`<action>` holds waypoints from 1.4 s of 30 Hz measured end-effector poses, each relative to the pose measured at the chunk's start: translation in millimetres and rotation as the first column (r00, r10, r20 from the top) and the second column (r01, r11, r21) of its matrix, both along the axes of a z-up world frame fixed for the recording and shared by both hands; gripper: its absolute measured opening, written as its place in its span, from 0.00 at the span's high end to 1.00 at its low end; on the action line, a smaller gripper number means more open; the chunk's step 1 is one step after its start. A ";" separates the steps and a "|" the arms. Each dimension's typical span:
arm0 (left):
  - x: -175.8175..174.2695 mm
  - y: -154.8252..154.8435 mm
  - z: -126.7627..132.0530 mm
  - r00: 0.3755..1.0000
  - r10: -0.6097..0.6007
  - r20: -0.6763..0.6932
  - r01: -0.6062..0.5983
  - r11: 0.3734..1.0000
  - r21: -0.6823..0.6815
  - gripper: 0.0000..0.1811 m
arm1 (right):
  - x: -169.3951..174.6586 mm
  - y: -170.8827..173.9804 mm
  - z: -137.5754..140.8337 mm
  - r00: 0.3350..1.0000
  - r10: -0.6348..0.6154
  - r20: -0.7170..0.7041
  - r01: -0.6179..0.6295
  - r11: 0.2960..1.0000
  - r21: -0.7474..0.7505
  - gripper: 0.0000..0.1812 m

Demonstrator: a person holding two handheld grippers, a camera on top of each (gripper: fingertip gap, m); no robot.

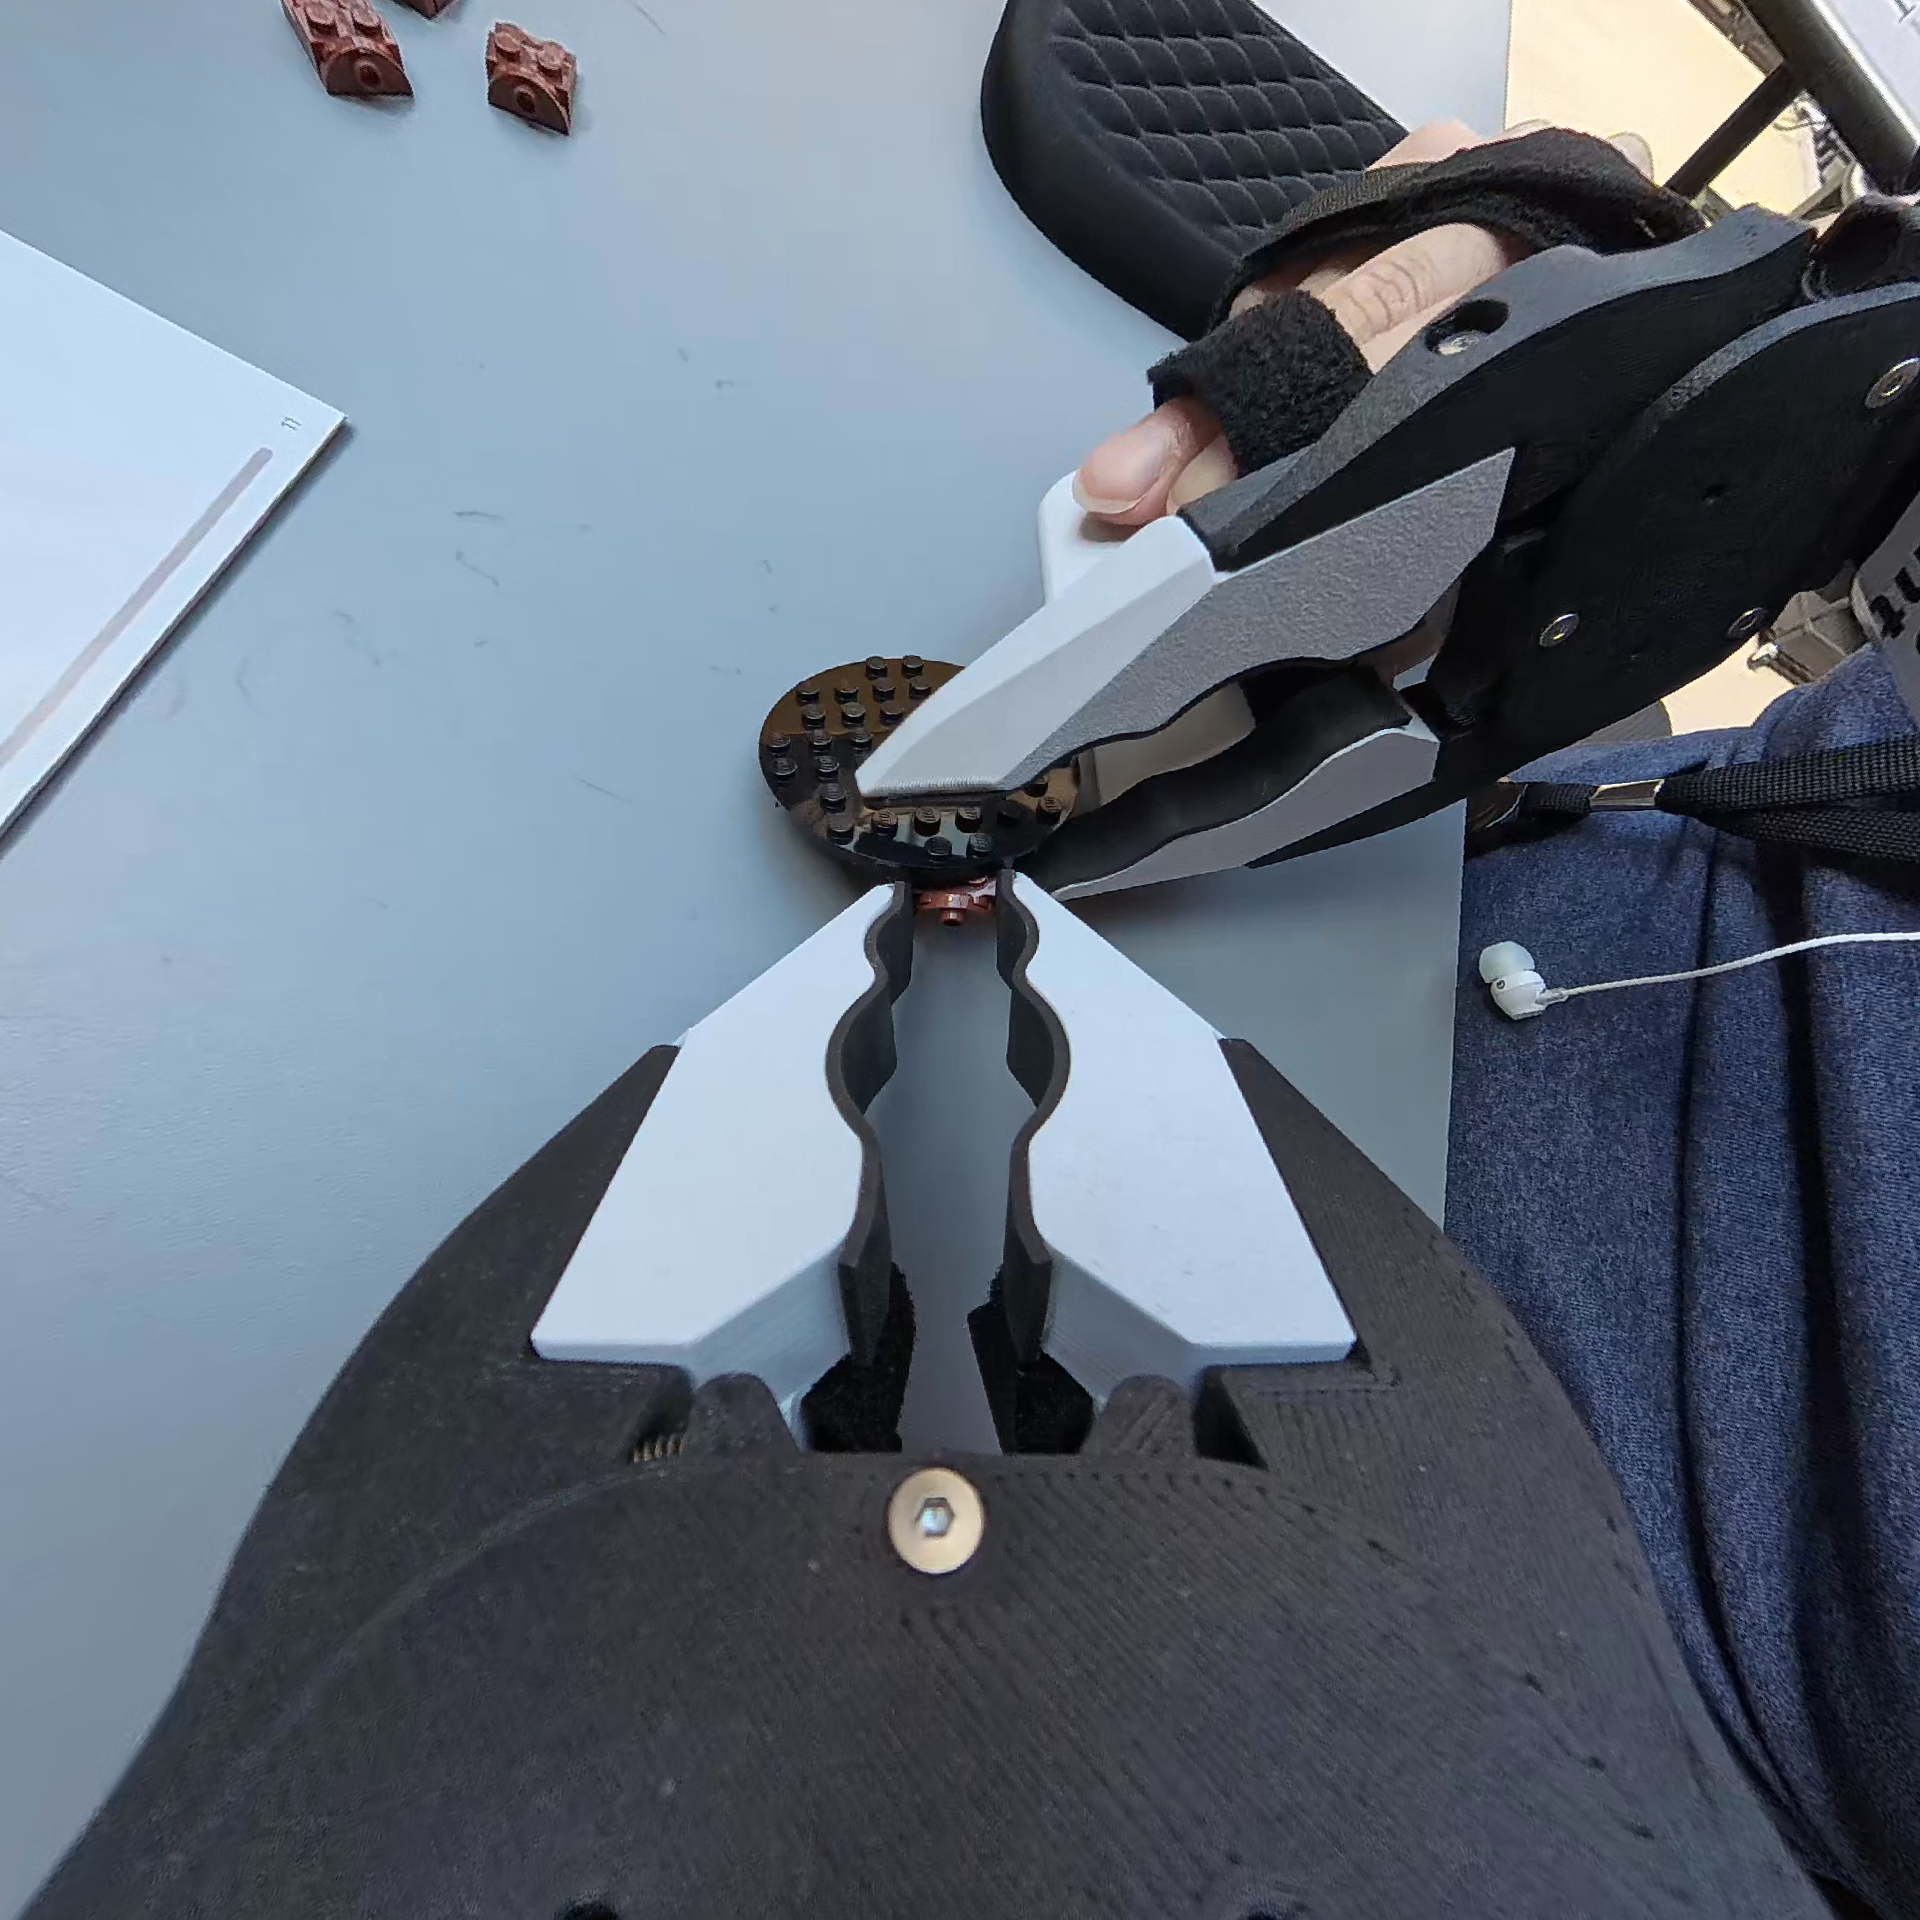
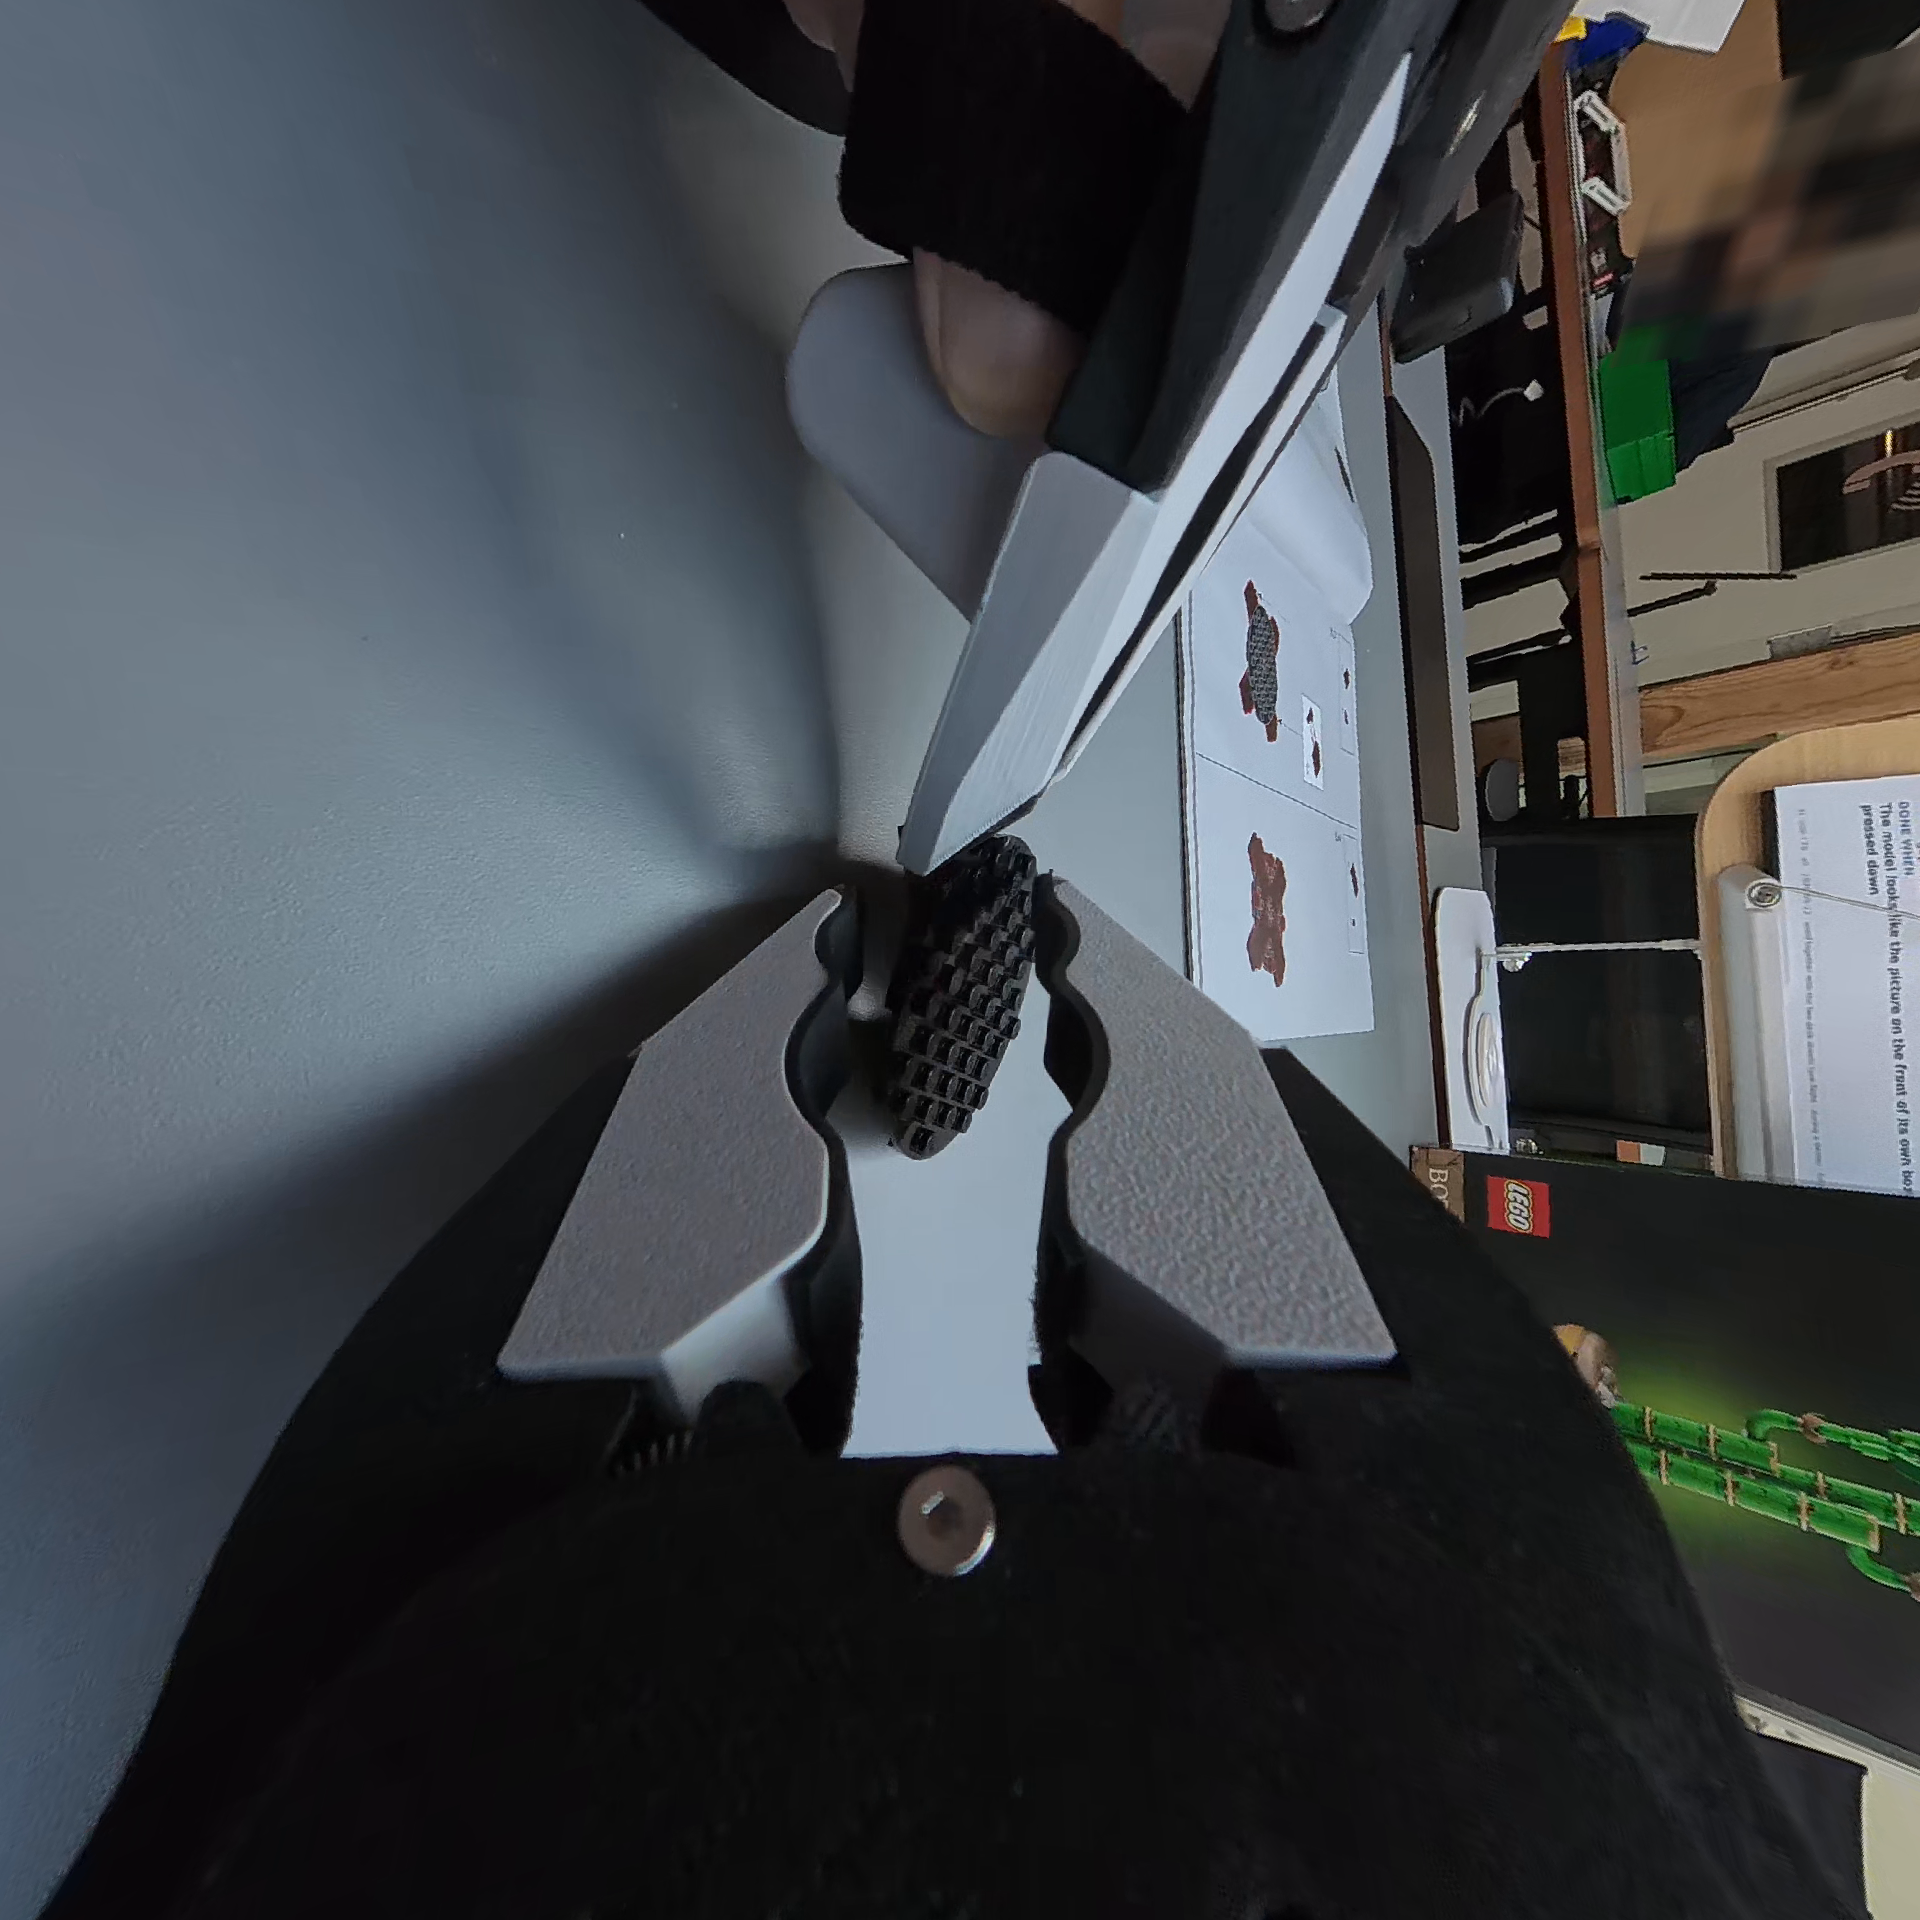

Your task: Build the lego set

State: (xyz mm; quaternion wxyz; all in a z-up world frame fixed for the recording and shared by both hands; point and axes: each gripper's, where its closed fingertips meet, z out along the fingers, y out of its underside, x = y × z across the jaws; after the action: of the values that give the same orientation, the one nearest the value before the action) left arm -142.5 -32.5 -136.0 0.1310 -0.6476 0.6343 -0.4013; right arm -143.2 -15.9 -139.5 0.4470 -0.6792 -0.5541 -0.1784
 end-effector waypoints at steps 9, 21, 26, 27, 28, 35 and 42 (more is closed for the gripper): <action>-0.6 3.3 -1.0 0.999 0.032 0.013 -0.033 0.999 0.039 0.92 | 2.5 2.1 -2.8 0.999 -0.030 0.020 0.030 0.999 0.024 0.87; -5.7 -0.2 -3.3 0.998 0.061 0.004 -0.062 0.997 0.048 0.92 | 1.8 3.9 -5.3 0.998 -0.028 0.061 0.025 0.998 0.050 0.90; -7.3 -0.4 -2.2 0.998 0.055 0.005 -0.055 0.998 0.006 0.92 | 3.4 3.5 -6.1 0.998 -0.001 0.056 -0.002 0.999 0.045 0.91; -8.1 -0.2 -2.8 0.999 0.050 0.002 -0.050 0.999 0.008 0.92 | 3.7 2.9 -6.3 0.999 0.009 0.051 -0.011 0.999 0.039 0.91; -8.7 0.3 -3.3 0.999 0.046 0.001 -0.046 0.999 0.010 0.92 | 4.0 2.3 -6.3 0.999 0.024 0.048 -0.025 0.999 0.039 0.92; -10.5 -1.0 -2.1 1.000 0.010 0.010 -0.010 1.000 -0.013 0.92 | 4.1 0.0 -5.4 0.997 0.071 -0.018 -0.070 0.997 0.028 0.90; -8.6 -0.1 -3.8 1.000 0.018 -0.004 -0.018 1.000 0.018 0.92 | 3.9 -2.0 -1.7 0.999 -0.008 0.049 0.006 0.999 0.043 0.85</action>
State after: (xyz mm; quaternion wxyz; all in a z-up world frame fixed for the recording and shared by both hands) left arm -151.0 -32.5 -139.8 0.1393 -0.6530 0.6322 -0.3932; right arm -139.2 -17.9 -141.2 0.4471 -0.6668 -0.5587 -0.2083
